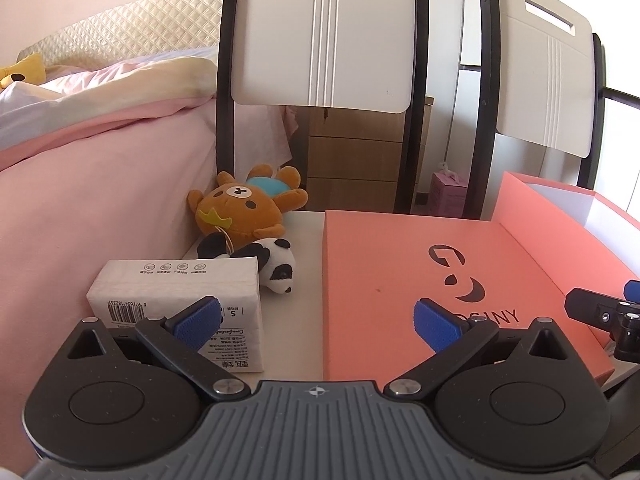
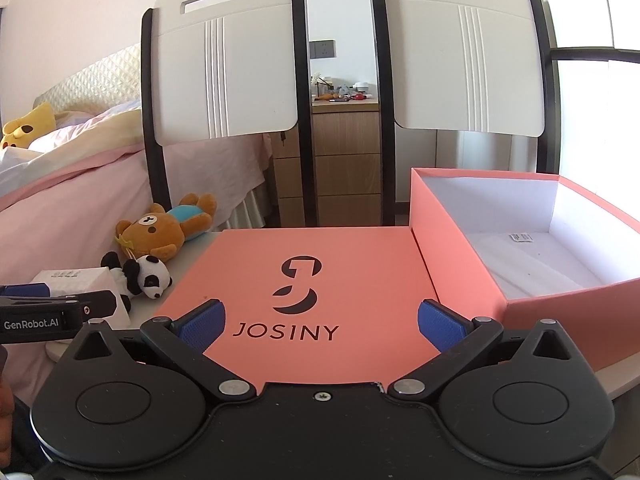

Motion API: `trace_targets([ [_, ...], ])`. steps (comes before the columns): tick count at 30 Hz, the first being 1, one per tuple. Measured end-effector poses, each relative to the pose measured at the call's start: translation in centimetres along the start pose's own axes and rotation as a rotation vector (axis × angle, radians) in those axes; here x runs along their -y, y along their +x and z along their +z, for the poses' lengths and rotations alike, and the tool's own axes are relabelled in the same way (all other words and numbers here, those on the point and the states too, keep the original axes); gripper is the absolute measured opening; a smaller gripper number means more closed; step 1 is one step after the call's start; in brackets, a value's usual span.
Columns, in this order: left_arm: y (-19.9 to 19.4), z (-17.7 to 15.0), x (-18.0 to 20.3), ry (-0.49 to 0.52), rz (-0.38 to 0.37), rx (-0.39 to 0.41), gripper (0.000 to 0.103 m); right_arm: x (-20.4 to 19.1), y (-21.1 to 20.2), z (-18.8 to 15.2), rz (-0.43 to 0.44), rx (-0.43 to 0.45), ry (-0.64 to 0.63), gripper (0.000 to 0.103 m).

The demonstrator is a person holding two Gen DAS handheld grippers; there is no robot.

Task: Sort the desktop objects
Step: 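Move the left gripper toward the white tissue pack beside the panda plush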

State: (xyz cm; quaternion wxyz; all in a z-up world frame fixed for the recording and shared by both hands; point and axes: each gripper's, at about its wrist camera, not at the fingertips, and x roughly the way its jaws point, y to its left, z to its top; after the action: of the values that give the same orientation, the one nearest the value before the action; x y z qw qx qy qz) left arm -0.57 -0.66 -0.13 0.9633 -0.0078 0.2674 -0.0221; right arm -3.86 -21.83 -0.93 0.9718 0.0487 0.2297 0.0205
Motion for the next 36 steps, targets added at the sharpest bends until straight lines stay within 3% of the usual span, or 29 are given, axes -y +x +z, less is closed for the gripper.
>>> trace_targets([
  [17, 0.1, 0.0, 0.2, 0.007, -0.019, -0.002, 0.103, -0.1, 0.2, 0.0, -0.010, -0.006, -0.002, 0.103],
  [30, -0.6, 0.5, 0.9, 0.074, -0.050, 0.022, 0.103, 1.2, 0.2, 0.3, -0.055, 0.016, 0.051, 0.103],
  [36, -1.8, 2.7, 1.1, 0.059, -0.018, 0.076, 0.103, 1.7, -0.5, 0.2, -0.051, 0.025, 0.070, 0.103],
])
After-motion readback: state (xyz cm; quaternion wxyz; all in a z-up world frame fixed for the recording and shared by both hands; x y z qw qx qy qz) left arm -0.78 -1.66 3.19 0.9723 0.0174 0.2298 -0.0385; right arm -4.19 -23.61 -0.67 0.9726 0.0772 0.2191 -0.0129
